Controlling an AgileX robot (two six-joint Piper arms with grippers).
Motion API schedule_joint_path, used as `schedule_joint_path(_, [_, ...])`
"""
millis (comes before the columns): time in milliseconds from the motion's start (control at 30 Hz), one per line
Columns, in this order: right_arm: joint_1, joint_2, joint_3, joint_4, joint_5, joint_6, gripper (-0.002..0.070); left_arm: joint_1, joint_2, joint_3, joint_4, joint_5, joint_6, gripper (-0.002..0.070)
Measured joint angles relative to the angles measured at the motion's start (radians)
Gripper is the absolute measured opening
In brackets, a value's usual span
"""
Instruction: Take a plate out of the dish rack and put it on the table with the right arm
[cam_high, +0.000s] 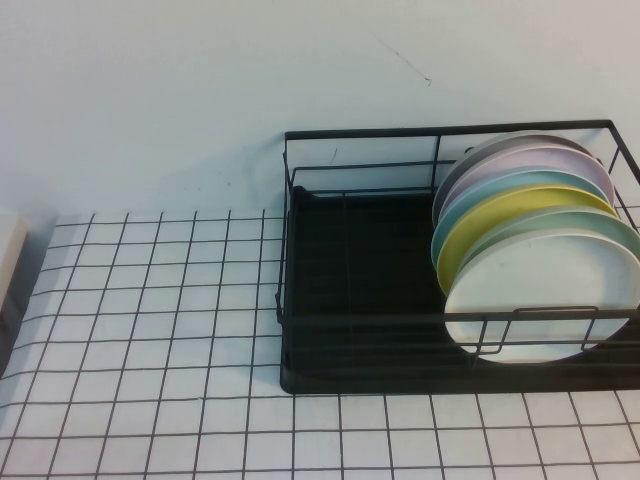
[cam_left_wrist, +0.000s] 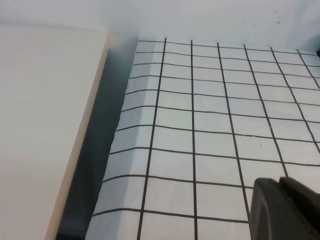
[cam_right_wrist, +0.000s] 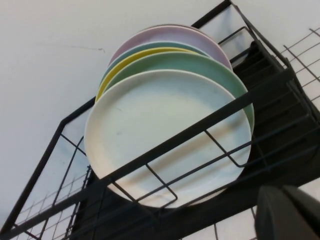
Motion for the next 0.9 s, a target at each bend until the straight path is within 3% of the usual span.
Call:
schedule_joint_path(333, [0.0,0.084,-0.04,0.082,0.138,-0.055,-0.0002,0.0,0.0,0.0,0.0,0.0,0.0,-0.0003])
schedule_joint_path(533, [0.003,0.348,-0.386,0.078,0.346,-0.506,0.0023,0.0,0.0,0.0,0.0,0.0,0.0,-0.0003])
schedule_joint_path(633, [0.004,0.506,-0.577,0.04,0.44,-0.729,0.0088,0.0,0.0,0.0,0.0,0.0,0.0,-0.0003])
schedule_joint_path(833, [0.004,0.767,-0.793,0.002,0.485,-1.145,0.0366,0.0,0.0,0.0,0.0,0.0,0.0,-0.0003])
schedule_joint_path(900, [0.004,0.863,-0.823,0.002,0.483,-1.275,0.0415,0.0,0.0,0.0,0.0,0.0,0.0,-0.0003])
